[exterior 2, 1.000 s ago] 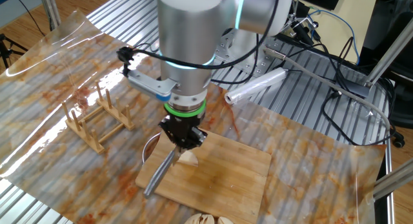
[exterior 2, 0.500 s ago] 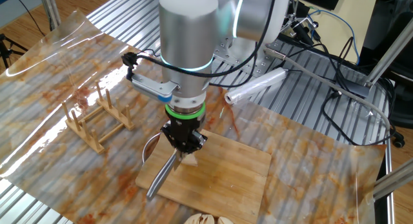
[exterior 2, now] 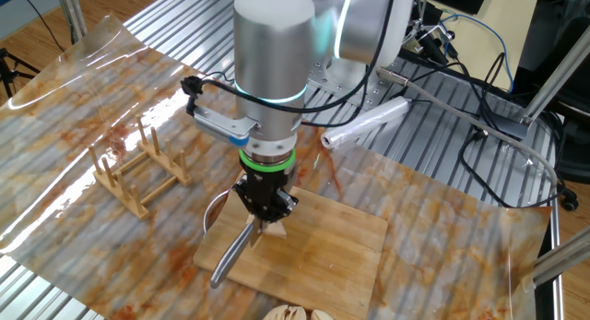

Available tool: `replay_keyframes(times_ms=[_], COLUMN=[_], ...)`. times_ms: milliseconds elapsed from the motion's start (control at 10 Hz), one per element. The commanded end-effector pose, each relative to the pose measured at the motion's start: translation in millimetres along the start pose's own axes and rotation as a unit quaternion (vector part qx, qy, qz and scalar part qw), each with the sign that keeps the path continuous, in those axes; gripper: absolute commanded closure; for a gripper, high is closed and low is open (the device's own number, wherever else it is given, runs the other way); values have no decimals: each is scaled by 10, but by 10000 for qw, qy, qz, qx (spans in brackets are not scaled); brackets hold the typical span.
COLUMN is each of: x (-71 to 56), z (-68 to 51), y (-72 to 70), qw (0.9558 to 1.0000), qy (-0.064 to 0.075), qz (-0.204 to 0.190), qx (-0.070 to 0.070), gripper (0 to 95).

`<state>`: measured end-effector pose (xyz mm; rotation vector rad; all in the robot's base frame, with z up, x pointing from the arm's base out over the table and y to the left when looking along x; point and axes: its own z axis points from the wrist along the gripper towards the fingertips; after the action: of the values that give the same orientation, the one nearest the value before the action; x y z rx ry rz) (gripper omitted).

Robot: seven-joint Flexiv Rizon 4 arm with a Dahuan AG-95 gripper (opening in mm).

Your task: Slice the lotus root

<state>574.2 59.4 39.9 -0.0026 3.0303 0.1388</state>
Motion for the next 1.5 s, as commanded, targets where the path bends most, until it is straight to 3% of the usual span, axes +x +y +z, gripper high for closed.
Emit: replay_keyframes(times_ms=[100, 300, 400, 600, 700, 800, 1500], x=[-2, -11, -6, 27, 28, 19, -6], z=[-104, -177, -151, 40, 56, -13, -208], y=[19, 35, 28, -20, -41, -13, 61], qw=[9999, 9998, 9999, 9999, 9999, 10000, 9994], qy=[87, 141, 73, -98, -125, -15, 185], qz=[-27, -32, -56, -69, -89, -26, -82], qx=[103, 157, 116, 63, 50, 46, 298], gripper=[950, 950, 950, 950, 950, 950, 950])
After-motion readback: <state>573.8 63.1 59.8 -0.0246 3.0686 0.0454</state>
